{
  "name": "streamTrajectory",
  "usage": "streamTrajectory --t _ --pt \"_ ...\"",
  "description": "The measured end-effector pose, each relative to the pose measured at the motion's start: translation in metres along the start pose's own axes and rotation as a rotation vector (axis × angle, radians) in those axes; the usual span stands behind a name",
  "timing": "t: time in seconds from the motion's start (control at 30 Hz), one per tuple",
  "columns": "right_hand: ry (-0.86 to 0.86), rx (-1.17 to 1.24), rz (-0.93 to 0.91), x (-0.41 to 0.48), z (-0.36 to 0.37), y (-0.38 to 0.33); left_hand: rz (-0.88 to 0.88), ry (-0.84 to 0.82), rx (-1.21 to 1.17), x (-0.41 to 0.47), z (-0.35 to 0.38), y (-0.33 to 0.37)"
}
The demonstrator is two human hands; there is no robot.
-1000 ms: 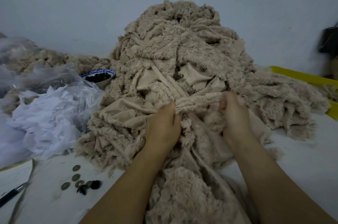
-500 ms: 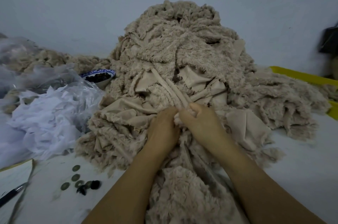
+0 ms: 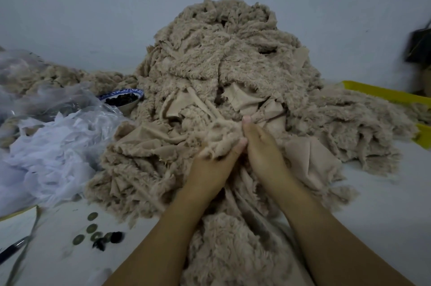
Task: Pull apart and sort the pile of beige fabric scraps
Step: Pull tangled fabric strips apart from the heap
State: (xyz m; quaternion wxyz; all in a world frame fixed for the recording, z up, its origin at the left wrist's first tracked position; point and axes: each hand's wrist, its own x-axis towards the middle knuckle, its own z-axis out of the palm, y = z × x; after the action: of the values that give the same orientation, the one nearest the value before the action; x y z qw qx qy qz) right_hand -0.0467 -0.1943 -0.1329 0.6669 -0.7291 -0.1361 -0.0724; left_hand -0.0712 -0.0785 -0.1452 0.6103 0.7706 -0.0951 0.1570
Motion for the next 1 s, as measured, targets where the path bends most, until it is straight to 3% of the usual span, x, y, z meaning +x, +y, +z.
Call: streamTrajectory --t 0.1,0.2,0.27,0.3,0.37,0.47,0.53,0.6,0.7,0.8,1.0 --pt "-0.135 -0.153 -0.030 -0.005 -0.003 0.006 -0.097 0.164 -0.146 0.005 -0.003 -0.002" --pt "-0.235 -0.560 -0.064 -0.001 -0.010 0.013 -0.253 0.311 -0.699 0.019 -0.027 0.000" --pt "-0.151 -0.617 -0.020 0.004 -0.018 0.012 -0.298 0.346 -1.088 0.024 -0.046 0.000" --pt "-0.083 -0.565 0.007 0.006 -0.023 0.012 -0.323 0.346 -1.169 0.023 -0.051 0.001" --pt "0.029 -0.455 0.008 0.007 -0.028 0.012 -0.389 0.328 -1.051 0.020 -0.048 0.006" --pt "0.055 -0.449 -0.064 0.005 -0.019 0.010 -0.229 0.178 -0.125 0.009 -0.028 0.013" --pt "0.049 -0.484 -0.145 0.002 -0.014 0.008 -0.074 -0.077 0.072 0.003 -0.014 0.012" --pt "0.057 -0.521 -0.214 0.001 -0.016 0.008 -0.074 -0.188 0.034 -0.001 -0.009 0.010" --pt "0.104 -0.504 -0.176 0.003 -0.021 0.008 -0.103 0.016 -0.013 0.005 -0.016 0.005" --pt "0.108 -0.457 -0.088 0.003 -0.021 0.007 -0.212 0.149 -0.444 0.014 -0.026 0.000" --pt "0.038 -0.315 -0.002 0.000 -0.021 0.005 -0.233 -0.001 -0.894 0.013 -0.031 0.003"
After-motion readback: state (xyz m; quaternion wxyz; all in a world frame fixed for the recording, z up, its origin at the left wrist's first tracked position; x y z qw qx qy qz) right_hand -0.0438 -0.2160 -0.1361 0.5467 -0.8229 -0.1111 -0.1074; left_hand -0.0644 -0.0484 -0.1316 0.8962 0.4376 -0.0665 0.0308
